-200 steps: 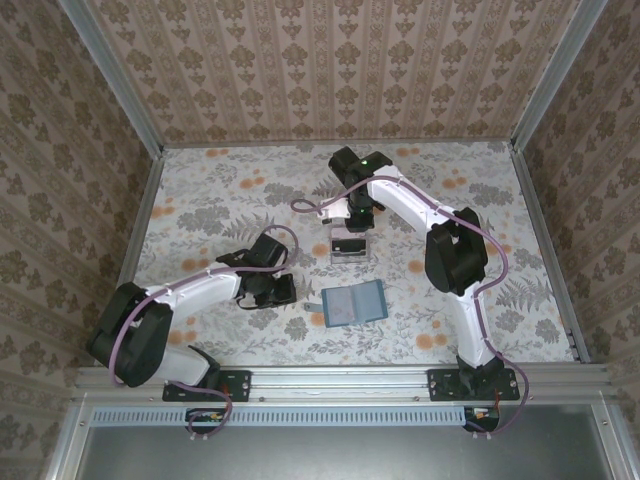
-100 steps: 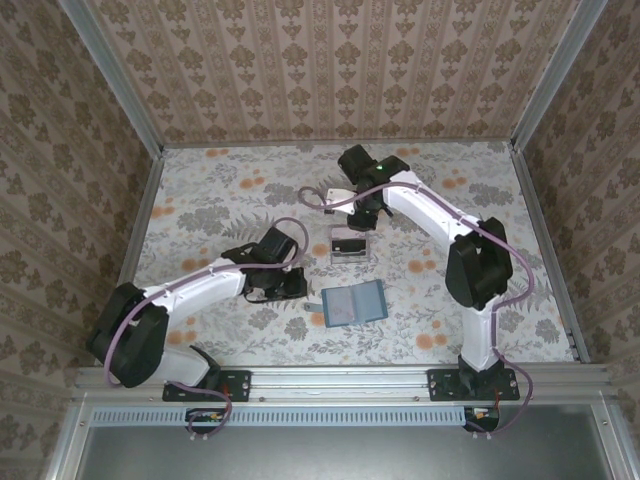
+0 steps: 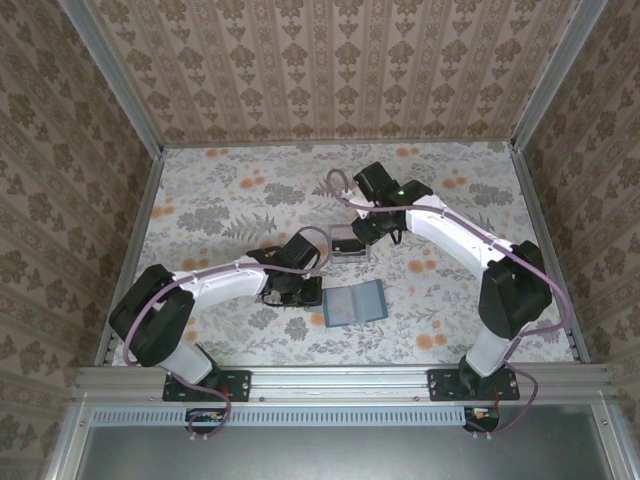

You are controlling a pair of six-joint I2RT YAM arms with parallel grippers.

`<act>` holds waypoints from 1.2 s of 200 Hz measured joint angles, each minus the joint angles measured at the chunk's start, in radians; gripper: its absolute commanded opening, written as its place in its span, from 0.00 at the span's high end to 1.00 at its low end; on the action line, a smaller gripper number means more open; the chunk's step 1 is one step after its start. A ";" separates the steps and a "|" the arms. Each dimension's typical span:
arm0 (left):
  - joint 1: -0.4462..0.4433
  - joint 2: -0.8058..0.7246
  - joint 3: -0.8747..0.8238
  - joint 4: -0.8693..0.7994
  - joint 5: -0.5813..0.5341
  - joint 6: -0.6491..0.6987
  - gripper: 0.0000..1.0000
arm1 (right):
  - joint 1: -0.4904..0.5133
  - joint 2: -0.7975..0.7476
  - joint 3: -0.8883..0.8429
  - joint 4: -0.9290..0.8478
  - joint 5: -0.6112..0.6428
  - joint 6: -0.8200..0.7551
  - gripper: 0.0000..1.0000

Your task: Take the credit cards out of the card holder

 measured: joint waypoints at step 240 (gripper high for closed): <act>0.006 0.053 -0.041 0.079 0.028 -0.007 0.94 | 0.098 -0.140 -0.476 0.331 -0.476 0.797 0.78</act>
